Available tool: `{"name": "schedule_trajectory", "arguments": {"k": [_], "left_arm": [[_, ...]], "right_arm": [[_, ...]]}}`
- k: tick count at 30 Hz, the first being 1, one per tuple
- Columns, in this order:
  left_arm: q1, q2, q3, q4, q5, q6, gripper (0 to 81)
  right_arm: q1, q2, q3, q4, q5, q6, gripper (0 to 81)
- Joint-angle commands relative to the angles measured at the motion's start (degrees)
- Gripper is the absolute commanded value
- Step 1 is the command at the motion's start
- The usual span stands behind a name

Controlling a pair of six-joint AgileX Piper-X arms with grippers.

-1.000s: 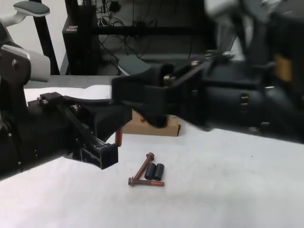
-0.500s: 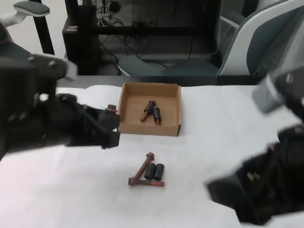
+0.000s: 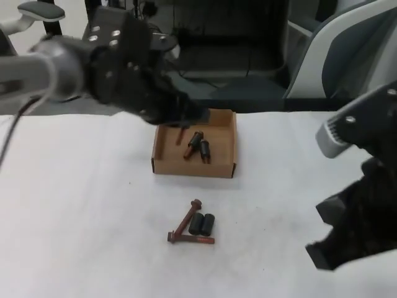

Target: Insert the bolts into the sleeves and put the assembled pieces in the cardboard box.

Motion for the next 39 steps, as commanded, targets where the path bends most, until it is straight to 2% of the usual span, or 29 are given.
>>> {"name": "schedule_trajectory", "arguments": {"k": [1,9,17,18,19,22,23,24,25,29,32,39], "left_arm": [[0.20,3.99,-6.65,3.72,-2.35,1.29,1.7],[1.43,14.11,-14.93,7.66,-3.93,1.69,1.7],[3.00,18.03,-15.68,8.26,-4.22,0.79,0.0],[3.02,18.00,-15.68,8.63,-4.19,0.79,3.1],[3.12,18.00,-15.68,8.66,-3.74,0.79,9.5],[3.24,17.87,-15.68,8.65,-3.42,0.67,39.9],[3.24,17.75,-15.68,8.65,-3.42,-0.28,55.4],[3.24,17.74,-15.68,8.65,-3.42,-1.21,64.7],[3.24,17.62,-15.68,8.65,-3.42,-2.71,70.0],[3.24,16.86,-15.68,8.65,-0.35,-4.36,69.7],[3.24,14.98,-15.68,9.05,-0.26,-4.36,63.6],[3.05,7.65,-15.68,13.06,-0.42,-0.85,63.1]], "right_arm": [[-3.13,2.04,-0.22,-2.58,-1.43,-2.19,1.8],[-9.39,4.76,-0.22,-8.09,-9.13,-3.62,1.8],[-12.01,4.73,-0.22,-8.19,-12.74,-3.75,1.8],[-12.04,4.73,-0.22,-8.19,-12.73,-3.75,1.8],[-12.04,4.73,-0.22,-8.19,-12.73,-3.75,1.8],[-12.04,4.73,-0.22,-8.19,-12.73,-3.75,1.8],[-12.04,4.73,-0.22,-8.19,-12.73,-3.75,1.8],[-12.04,4.73,-0.22,-8.19,-12.73,-3.75,1.8],[-12.04,4.73,-0.22,-8.19,-12.73,-3.75,1.8],[-12.04,4.73,-0.22,-8.19,-12.73,-3.75,1.8],[-12.04,4.73,-0.22,-8.19,-12.73,-3.75,1.8],[-12.01,1.78,-0.22,-8.07,-12.31,-3.38,1.1]]}}
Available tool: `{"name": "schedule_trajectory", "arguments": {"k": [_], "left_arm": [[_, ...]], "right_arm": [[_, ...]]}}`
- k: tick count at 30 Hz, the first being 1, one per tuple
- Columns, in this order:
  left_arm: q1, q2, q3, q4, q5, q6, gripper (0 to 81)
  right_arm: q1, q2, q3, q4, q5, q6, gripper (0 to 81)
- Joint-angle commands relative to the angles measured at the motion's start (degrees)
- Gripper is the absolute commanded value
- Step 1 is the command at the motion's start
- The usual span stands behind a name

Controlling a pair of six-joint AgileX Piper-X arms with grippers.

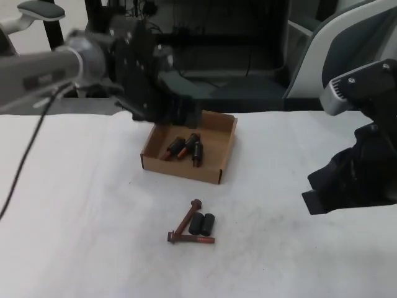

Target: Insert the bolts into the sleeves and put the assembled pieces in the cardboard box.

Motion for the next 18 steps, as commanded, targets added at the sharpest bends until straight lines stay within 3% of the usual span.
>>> {"name": "schedule_trajectory", "arguments": {"k": [1,7,18], "left_arm": [[-0.32,-5.58,-0.33,5.15,-0.02,3.22,62.0],[-1.74,-14.17,6.49,13.27,0.74,9.75,52.6],[-3.46,-45.61,41.37,0.60,1.41,0.78,50.3]], "right_arm": [[-0.22,-2.82,-0.22,-0.35,0.77,0.63,1.1],[-0.22,-6.95,-0.22,-0.35,2.27,3.08,1.1],[0.34,-13.07,1.39,0.48,2.27,3.95,1.1]]}}
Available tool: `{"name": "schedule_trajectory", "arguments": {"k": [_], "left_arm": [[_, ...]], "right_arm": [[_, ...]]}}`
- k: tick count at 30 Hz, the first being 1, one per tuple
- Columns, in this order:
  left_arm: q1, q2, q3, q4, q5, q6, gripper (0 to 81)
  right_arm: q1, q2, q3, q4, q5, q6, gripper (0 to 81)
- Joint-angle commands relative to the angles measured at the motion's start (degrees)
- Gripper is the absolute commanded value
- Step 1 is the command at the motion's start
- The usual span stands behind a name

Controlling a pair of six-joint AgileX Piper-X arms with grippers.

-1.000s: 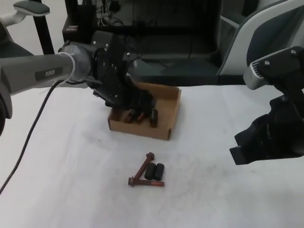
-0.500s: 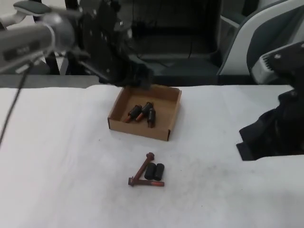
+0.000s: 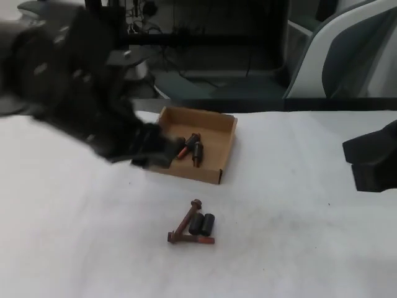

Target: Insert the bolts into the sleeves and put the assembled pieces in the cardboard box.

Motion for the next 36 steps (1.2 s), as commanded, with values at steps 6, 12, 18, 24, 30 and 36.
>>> {"name": "schedule_trajectory", "arguments": {"k": [6,12,18,24,30,36], "left_arm": [[-0.98,-24.09,16.49,-5.28,1.81,-3.38,50.3],[-0.98,-35.44,23.54,-5.46,9.22,-3.67,50.3],[-0.98,-40.72,29.43,-5.46,9.46,-8.59,50.3],[-0.98,-41.62,31.10,-8.18,9.46,-9.74,50.3],[-0.98,-41.62,31.10,-13.86,9.46,-12.23,50.3],[-0.98,-41.62,31.10,-17.51,9.46,-14.85,50.3]], "right_arm": [[3.47,-9.69,14.20,-7.77,0.03,8.01,1.1],[7.07,-18.15,27.00,-18.30,0.01,14.96,1.1],[8.62,-20.43,29.69,-18.87,0.01,15.55,1.1],[9.08,-20.43,29.69,-22.18,-2.14,15.55,1.1],[9.08,-18.97,29.69,-25.89,-3.41,18.34,1.1],[9.08,-12.50,29.18,-29.99,-6.17,20.26,2.1]]}}
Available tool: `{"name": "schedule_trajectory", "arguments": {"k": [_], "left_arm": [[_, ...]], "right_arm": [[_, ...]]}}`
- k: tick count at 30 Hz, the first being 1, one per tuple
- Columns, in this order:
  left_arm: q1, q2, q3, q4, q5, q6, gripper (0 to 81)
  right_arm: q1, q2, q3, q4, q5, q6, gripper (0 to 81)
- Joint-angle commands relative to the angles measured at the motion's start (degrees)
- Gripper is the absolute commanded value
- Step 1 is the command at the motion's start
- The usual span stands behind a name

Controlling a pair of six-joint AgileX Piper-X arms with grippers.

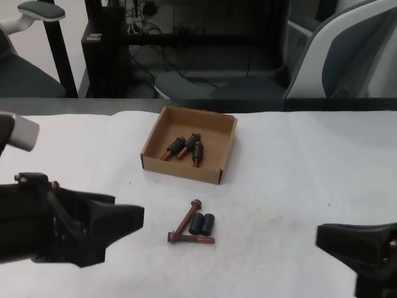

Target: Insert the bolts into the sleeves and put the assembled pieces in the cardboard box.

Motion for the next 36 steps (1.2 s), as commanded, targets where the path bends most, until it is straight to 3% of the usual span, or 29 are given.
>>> {"name": "schedule_trajectory", "arguments": {"k": [1,8,15,18,23,25,30,33,36], "left_arm": [[-0.17,-0.62,-0.09,-2.37,0.40,-0.92,50.3],[-0.17,-0.62,-0.09,-2.63,0.40,-0.92,50.3],[-0.17,-0.62,-0.09,-2.63,0.40,-0.92,50.3],[-0.17,-0.62,-0.09,-2.63,0.40,-0.92,50.3],[-0.17,-0.62,-0.09,-3.06,3.89,-0.92,50.3],[-0.17,-0.62,-0.09,-3.15,4.31,-0.92,50.3],[-0.02,-0.62,-0.09,-3.51,4.31,-0.52,50.3],[-0.02,-0.62,-0.09,-4.49,4.31,-0.52,50.3],[-0.02,-0.62,-0.09,-5.95,4.31,-0.52,50.3]], "right_arm": [[0.04,4.93,-1.08,-2.06,-2.26,0.53,3.1],[0.04,20.42,-7.69,-2.06,-3.92,1.47,33.5],[-0.33,40.11,-16.77,-1.22,-11.59,-1.42,35.4],[-1.29,48.63,-22.61,2.54,-14.57,-8.41,38.2],[-2.24,59.25,-32.58,10.91,-14.49,-27.39,69.2],[-2.21,61.83,-35.67,12.64,-12.73,-35.12,69.4],[-2.21,64.20,-41.39,13.41,-11.09,-57.10,60.2],[-2.21,64.17,-43.02,13.43,-8.38,-70.15,59.9],[-2.21,64.17,-43.52,13.44,-7.09,-78.20,59.9]]}}
